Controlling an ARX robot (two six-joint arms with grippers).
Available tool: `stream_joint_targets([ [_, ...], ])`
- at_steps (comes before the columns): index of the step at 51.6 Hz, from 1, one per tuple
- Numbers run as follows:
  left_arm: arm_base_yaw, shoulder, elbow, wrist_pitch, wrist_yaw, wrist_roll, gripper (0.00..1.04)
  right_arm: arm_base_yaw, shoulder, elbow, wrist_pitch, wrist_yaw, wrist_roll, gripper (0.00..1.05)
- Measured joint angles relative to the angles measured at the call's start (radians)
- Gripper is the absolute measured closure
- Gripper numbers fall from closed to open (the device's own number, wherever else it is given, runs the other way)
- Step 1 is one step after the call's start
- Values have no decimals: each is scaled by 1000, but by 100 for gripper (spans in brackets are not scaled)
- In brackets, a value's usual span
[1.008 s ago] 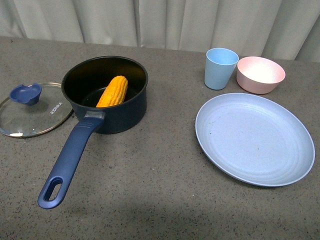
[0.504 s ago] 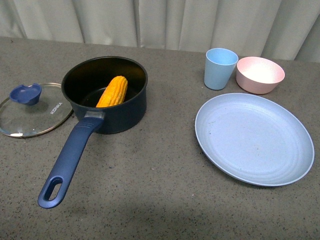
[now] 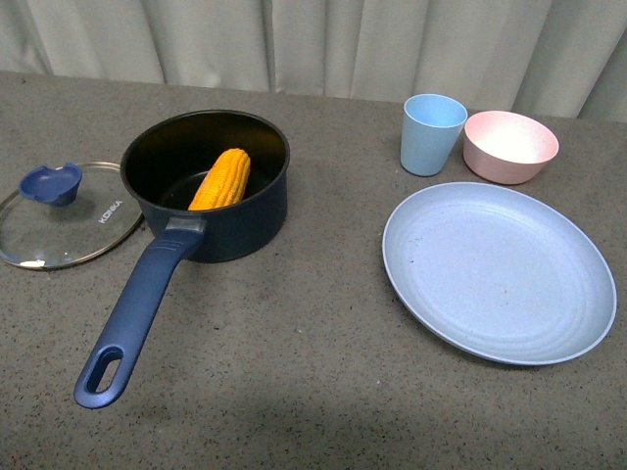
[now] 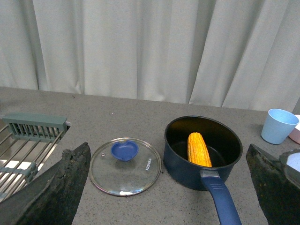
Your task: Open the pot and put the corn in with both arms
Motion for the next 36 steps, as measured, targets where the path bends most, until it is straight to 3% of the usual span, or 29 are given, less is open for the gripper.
stream_joint_targets([
  [13,0,0,0,0,0,0,6,0,0,0,0,0,1,7],
  [36,0,0,0,0,0,0,6,0,0,0,0,0,0,9],
])
